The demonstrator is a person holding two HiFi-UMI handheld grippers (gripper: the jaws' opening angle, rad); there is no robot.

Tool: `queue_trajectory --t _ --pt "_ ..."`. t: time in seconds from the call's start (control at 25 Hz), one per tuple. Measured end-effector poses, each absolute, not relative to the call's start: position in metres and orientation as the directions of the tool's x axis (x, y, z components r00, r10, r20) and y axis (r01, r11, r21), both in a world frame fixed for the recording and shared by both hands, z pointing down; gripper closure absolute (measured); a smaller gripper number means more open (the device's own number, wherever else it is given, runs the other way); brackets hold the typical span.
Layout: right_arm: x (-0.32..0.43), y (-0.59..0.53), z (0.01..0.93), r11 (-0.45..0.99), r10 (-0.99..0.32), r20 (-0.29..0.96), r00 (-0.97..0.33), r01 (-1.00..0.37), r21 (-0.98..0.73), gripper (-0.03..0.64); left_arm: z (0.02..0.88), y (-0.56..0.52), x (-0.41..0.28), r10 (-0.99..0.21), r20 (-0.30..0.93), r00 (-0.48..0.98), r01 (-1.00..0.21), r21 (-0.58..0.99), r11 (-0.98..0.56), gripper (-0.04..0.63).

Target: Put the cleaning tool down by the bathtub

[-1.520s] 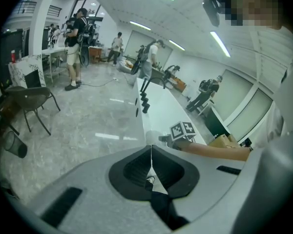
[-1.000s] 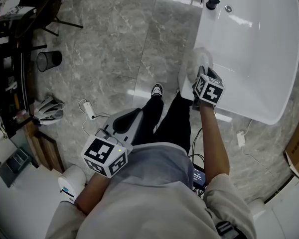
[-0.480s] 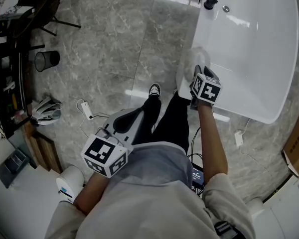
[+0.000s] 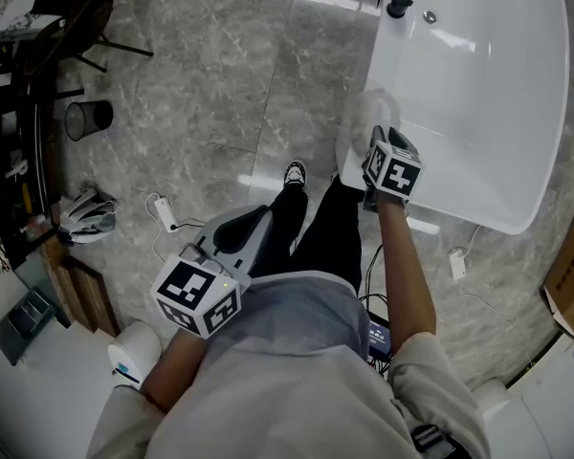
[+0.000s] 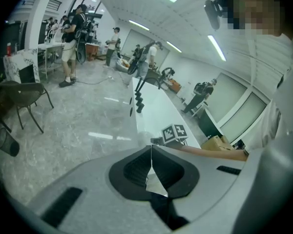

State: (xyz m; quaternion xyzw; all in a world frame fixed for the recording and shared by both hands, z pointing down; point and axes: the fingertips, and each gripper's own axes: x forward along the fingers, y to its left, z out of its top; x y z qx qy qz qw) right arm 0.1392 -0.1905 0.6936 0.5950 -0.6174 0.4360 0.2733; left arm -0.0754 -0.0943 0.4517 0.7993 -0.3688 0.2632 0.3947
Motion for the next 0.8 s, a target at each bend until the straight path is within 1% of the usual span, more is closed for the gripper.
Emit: queue_trajectory --t 0.32,0.8 --pt "0.137 -0.188 0.688 -0.069 -0.513 0.844 -0.157 -0.972 -0.223 0.518 0.449 -0.092 -0.072 -0.388 0.702 0.597 -0.793 0.446 -0.414 0.586" --pt "0.139 -0.176 0.676 -0.083 -0.523 0.838 -0.156 -0.969 -0.232 0.518 0.444 -0.089 -0.067 -0.395 0.683 0.614 -0.78 0.45 -0.434 0.586"
